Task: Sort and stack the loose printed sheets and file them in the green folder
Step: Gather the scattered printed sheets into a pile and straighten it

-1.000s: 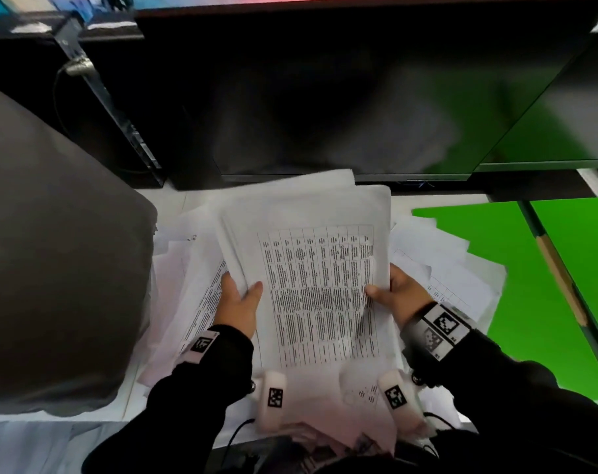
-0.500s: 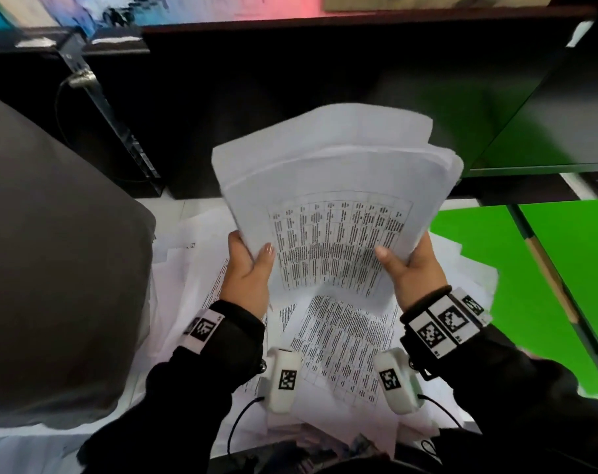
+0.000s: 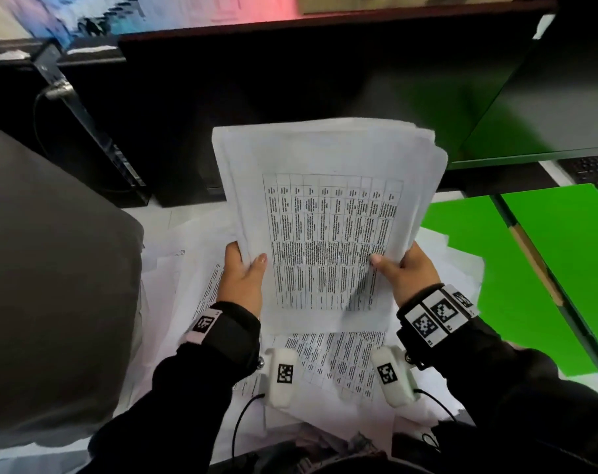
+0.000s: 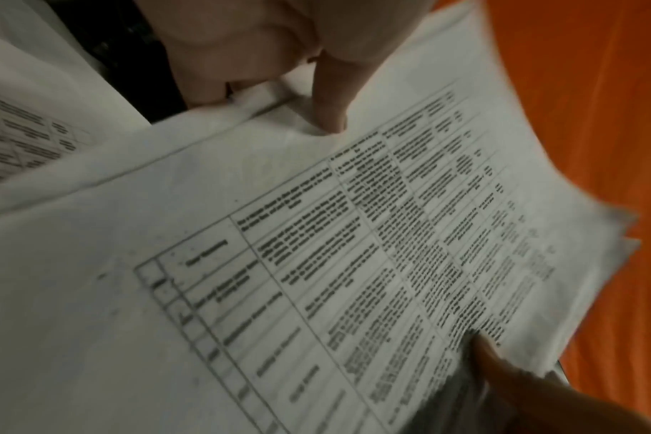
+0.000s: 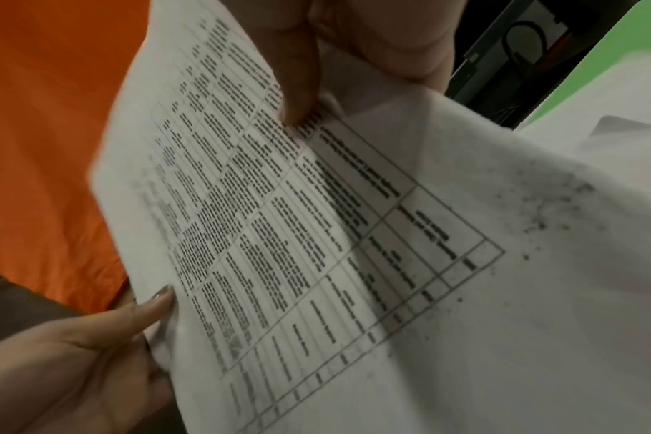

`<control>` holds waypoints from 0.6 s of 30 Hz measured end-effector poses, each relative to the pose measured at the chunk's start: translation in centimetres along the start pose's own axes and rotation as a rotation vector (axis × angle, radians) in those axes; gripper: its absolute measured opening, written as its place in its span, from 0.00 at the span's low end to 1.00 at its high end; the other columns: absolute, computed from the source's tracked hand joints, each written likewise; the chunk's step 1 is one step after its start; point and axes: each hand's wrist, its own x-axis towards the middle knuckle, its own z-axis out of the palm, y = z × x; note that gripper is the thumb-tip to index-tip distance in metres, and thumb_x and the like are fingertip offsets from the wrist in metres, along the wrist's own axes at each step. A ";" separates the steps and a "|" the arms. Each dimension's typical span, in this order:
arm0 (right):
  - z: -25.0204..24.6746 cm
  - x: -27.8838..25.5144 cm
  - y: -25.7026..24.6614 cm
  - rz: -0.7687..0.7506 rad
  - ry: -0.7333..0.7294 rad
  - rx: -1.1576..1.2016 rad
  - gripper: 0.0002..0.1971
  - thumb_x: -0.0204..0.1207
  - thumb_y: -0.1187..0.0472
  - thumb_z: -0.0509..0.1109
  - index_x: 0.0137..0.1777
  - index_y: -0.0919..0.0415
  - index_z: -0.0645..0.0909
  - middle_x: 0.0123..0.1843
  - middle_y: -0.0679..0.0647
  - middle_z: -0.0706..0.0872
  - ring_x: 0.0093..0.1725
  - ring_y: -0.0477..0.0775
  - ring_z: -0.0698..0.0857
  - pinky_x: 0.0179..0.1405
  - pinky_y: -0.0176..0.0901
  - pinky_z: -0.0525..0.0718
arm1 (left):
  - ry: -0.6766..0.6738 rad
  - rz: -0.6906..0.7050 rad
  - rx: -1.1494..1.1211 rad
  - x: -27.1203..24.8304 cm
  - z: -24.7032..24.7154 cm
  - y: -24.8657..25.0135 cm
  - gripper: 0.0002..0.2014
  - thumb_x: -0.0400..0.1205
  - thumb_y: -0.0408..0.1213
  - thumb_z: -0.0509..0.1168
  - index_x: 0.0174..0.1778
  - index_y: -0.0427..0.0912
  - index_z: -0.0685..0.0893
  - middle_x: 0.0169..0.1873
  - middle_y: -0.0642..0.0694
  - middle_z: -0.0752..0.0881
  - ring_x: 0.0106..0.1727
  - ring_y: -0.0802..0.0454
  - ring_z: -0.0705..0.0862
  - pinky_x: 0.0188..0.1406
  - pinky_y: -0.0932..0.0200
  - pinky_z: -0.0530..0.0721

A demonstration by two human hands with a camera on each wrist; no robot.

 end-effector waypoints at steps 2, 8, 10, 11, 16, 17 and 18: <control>-0.3 -0.2 0.1 -0.019 -0.022 0.016 0.18 0.74 0.61 0.71 0.64 0.60 0.78 0.49 0.52 0.87 0.49 0.53 0.85 0.55 0.48 0.83 | -0.036 0.008 -0.005 -0.2 0.3 -0.1 0.08 0.84 0.40 0.60 0.55 0.59 0.73 0.49 0.63 0.82 0.56 0.53 0.82 0.53 0.63 0.76; -1.6 -0.2 -0.2 -0.075 -0.012 0.144 0.18 0.76 0.65 0.68 0.66 0.61 0.76 0.48 0.43 0.84 0.48 0.43 0.83 0.46 0.26 0.79 | 0.016 0.046 -0.138 -1.2 2.0 0.2 0.14 0.85 0.41 0.56 0.54 0.70 0.76 0.55 0.62 0.84 0.62 0.59 0.81 0.66 0.52 0.76; -2.3 0.1 0.0 -0.077 -0.006 0.161 0.19 0.76 0.67 0.68 0.67 0.62 0.74 0.51 0.44 0.84 0.50 0.44 0.83 0.50 0.24 0.79 | 0.002 0.058 -0.144 -1.6 2.5 0.4 0.14 0.86 0.38 0.56 0.53 0.68 0.75 0.52 0.66 0.83 0.58 0.64 0.81 0.60 0.62 0.77; -2.5 0.3 0.2 -0.070 -0.022 0.147 0.21 0.76 0.67 0.68 0.69 0.62 0.73 0.54 0.45 0.83 0.53 0.46 0.82 0.54 0.30 0.79 | -0.025 0.045 -0.126 -1.9 2.9 0.2 0.14 0.86 0.37 0.55 0.52 0.66 0.74 0.50 0.67 0.82 0.56 0.66 0.80 0.56 0.66 0.76; -3.0 1.1 1.5 -0.007 -0.113 -0.025 0.21 0.78 0.63 0.66 0.71 0.60 0.72 0.57 0.50 0.82 0.57 0.46 0.78 0.60 0.39 0.72 | -0.083 -0.072 0.039 -2.8 4.8 -0.9 0.16 0.86 0.42 0.54 0.70 0.59 0.67 0.56 0.57 0.79 0.60 0.52 0.78 0.65 0.50 0.75; -3.2 1.3 1.6 -0.002 -0.113 -0.038 0.20 0.78 0.63 0.66 0.71 0.60 0.73 0.57 0.51 0.83 0.57 0.46 0.78 0.61 0.40 0.73 | -0.066 -0.076 0.054 -2.9 5.1 -0.9 0.18 0.86 0.41 0.54 0.72 0.55 0.67 0.57 0.55 0.78 0.61 0.50 0.77 0.66 0.49 0.75; -3.5 1.4 1.5 0.002 -0.115 -0.031 0.19 0.79 0.64 0.65 0.70 0.59 0.74 0.56 0.50 0.83 0.56 0.46 0.79 0.60 0.41 0.74 | -0.035 -0.068 0.050 -2.9 5.2 -0.8 0.18 0.86 0.40 0.54 0.72 0.53 0.68 0.56 0.54 0.79 0.61 0.50 0.77 0.64 0.50 0.75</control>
